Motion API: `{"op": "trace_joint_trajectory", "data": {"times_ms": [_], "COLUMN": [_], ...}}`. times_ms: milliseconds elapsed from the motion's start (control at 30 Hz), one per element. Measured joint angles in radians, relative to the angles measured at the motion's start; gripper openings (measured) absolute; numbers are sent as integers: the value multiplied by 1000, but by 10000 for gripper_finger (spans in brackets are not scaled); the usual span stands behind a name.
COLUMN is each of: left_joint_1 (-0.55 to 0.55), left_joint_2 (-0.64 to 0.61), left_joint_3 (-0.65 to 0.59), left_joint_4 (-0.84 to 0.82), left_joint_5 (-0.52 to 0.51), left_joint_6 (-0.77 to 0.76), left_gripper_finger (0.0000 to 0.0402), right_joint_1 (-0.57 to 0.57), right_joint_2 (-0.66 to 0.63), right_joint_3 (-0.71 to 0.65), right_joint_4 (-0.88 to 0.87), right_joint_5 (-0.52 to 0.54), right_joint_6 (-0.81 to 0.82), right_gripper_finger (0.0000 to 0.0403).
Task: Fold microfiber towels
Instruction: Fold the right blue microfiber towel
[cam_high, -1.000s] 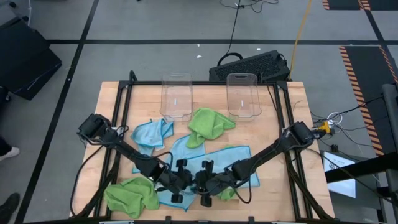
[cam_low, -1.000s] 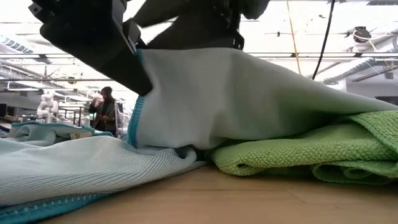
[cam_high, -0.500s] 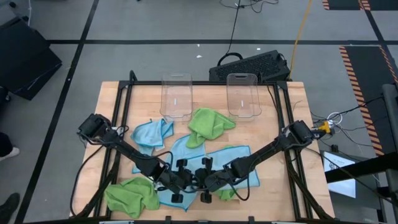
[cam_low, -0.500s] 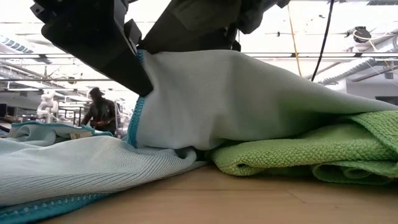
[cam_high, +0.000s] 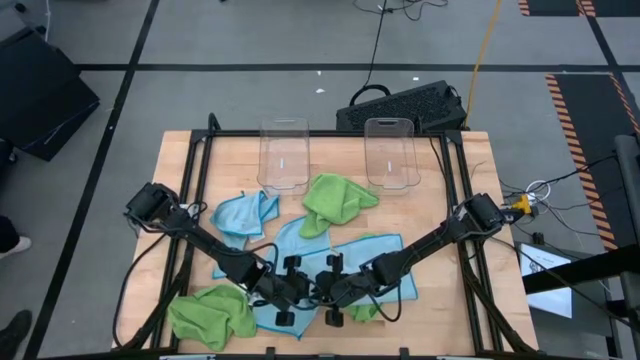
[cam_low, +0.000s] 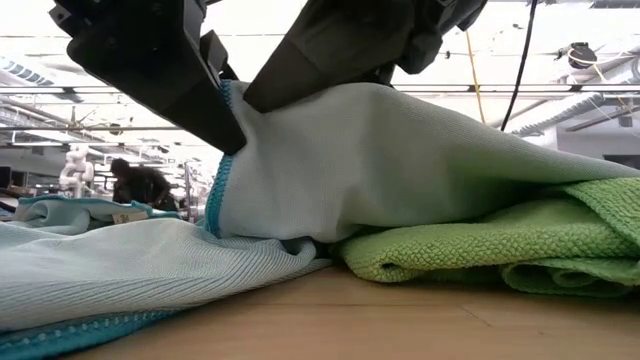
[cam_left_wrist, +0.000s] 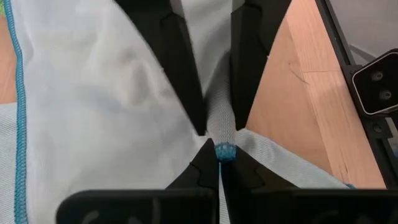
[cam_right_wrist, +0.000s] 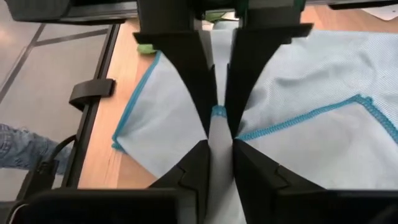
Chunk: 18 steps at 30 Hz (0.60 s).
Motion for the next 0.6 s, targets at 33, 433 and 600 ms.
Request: {"op": "trace_joint_trajectory", "data": {"times_ms": [33, 433, 600], "left_joint_1": [1, 17, 20], "left_joint_2": [0, 0, -22], "left_joint_3": [0, 0, 0], "left_joint_4": [0, 1, -92], "left_joint_5": [0, 16, 125], "left_joint_6": [0, 0, 2], "left_gripper_finger": [3, 15, 70], "right_joint_1": [-1, -19, -13], "right_joint_2": [0, 0, -12], "right_joint_3": [0, 0, 0], "right_joint_4": [0, -4, -11], "right_joint_5": [-2, -51, -52], "right_joint_6": [0, 38, 31], "right_gripper_finger": [54, 3, 2]}}
